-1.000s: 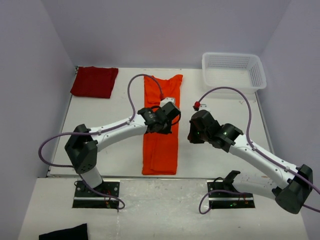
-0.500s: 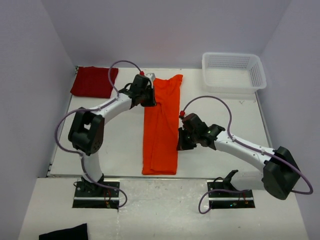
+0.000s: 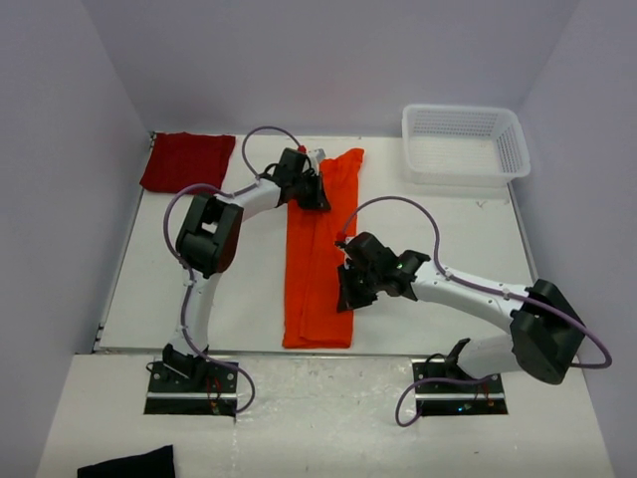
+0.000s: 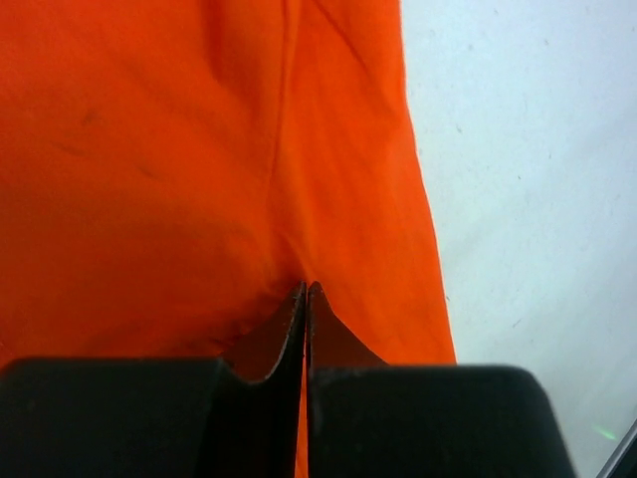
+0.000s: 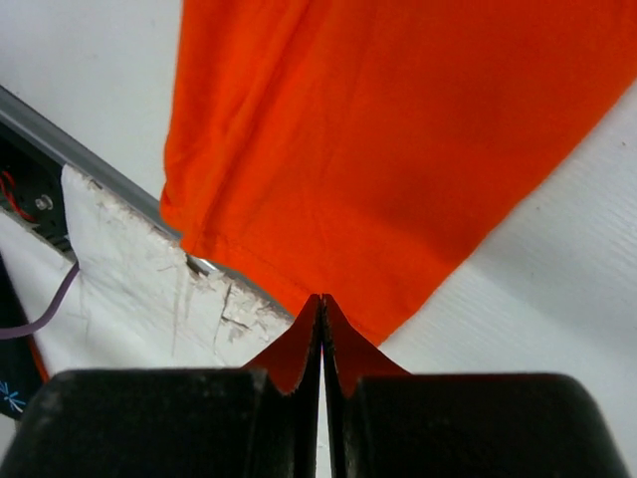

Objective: Fold and stack the t-shirts
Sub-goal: Rotate the tshirt 90 degrees

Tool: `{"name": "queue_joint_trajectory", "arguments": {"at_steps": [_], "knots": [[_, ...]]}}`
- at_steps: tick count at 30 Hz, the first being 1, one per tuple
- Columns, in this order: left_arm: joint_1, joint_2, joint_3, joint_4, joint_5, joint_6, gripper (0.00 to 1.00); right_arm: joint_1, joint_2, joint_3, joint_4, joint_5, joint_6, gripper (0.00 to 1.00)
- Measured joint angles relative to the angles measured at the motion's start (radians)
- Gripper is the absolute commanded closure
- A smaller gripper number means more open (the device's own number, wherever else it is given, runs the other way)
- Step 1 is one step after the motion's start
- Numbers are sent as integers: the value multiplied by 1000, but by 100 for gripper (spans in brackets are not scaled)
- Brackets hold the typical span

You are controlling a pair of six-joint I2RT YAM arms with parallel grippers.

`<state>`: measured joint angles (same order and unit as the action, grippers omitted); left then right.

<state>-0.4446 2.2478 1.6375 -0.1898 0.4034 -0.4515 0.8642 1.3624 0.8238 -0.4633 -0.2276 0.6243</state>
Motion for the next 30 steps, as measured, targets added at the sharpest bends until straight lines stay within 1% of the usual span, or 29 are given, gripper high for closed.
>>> {"name": "queue_joint_trajectory", "arguments": {"at_steps": [2, 3, 5, 6, 9, 14, 17, 19, 21, 24, 27, 30], "knots": [[16, 47, 42, 5, 18, 0, 100, 19, 2, 23, -2, 2, -3, 89], [26, 69, 61, 6, 29, 0, 100, 27, 6, 38, -11, 5, -6, 81], [48, 113, 105, 10, 78, -6, 100, 40, 26, 68, -23, 17, -16, 74], [58, 130, 132, 9, 92, -5, 100, 47, 40, 82, -32, 28, -23, 68], [85, 191, 224, 10, 116, -5, 100, 53, 73, 100, -48, 53, -30, 60], [117, 271, 352, -2, 149, -4, 100, 56, 85, 103, -85, 79, -34, 56], [125, 279, 365, -6, 164, -4, 100, 60, 85, 114, -104, 98, -38, 56], [126, 278, 364, -6, 171, -5, 96, 61, 84, 116, -109, 113, -37, 56], [127, 265, 343, 2, 175, -8, 90, 61, 84, 117, -118, 130, -37, 56], [124, 178, 214, 25, 175, -19, 85, 61, 85, 121, -146, 180, -32, 55], [118, 33, 56, 28, 154, -32, 81, 61, 105, 127, -174, 239, -29, 55], [102, -135, -66, 23, 105, -44, 78, 61, 139, 121, -182, 275, -29, 55]]}}
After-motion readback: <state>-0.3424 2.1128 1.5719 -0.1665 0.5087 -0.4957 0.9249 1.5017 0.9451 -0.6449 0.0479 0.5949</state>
